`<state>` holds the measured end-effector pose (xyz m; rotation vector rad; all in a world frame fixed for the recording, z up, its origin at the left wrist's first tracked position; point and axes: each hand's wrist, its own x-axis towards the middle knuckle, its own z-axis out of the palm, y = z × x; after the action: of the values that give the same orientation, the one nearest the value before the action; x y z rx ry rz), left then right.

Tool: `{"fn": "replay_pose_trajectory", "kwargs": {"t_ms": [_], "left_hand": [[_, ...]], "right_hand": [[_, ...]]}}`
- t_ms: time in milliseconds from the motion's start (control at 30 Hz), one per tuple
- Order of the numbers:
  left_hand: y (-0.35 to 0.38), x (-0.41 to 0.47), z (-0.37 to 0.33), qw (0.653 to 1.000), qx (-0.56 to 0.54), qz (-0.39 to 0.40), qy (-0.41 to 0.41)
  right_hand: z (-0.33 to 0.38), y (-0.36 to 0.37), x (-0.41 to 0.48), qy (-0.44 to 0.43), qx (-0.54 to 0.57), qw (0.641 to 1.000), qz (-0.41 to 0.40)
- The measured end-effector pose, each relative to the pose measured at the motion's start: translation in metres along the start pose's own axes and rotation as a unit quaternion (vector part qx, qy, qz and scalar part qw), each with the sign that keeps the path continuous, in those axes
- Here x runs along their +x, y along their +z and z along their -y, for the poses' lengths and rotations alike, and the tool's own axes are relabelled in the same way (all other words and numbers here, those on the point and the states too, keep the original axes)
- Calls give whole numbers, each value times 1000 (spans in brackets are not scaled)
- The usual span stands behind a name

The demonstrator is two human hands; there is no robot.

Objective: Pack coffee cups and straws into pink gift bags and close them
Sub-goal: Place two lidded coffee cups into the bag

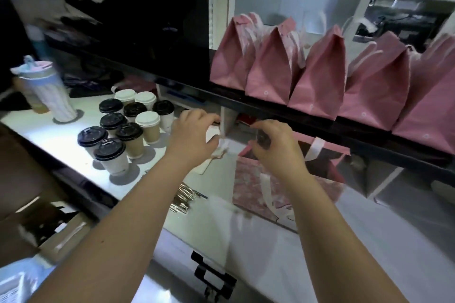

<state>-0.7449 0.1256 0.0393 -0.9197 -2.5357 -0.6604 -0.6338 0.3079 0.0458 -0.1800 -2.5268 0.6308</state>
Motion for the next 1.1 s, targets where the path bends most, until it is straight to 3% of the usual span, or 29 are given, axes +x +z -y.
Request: {"fn": "replay_pose_trajectory", "kwargs": {"t_ms": [167,333,800,1100], "left_hand": [[-22,-31,56,990,129,10,-49],[-33,-56,116,978,173,19,-113],[-47,-40,344,973,131,38,-184],[-27,-34,417,979,78,96,-164]], "right_hand": [[38,48,21,-69,-71,993,70],[80,105,35,-126,-84,982,117],[189,285,105,-119,-59,972,194],[215,376,106,-105,-137,952,253]]}}
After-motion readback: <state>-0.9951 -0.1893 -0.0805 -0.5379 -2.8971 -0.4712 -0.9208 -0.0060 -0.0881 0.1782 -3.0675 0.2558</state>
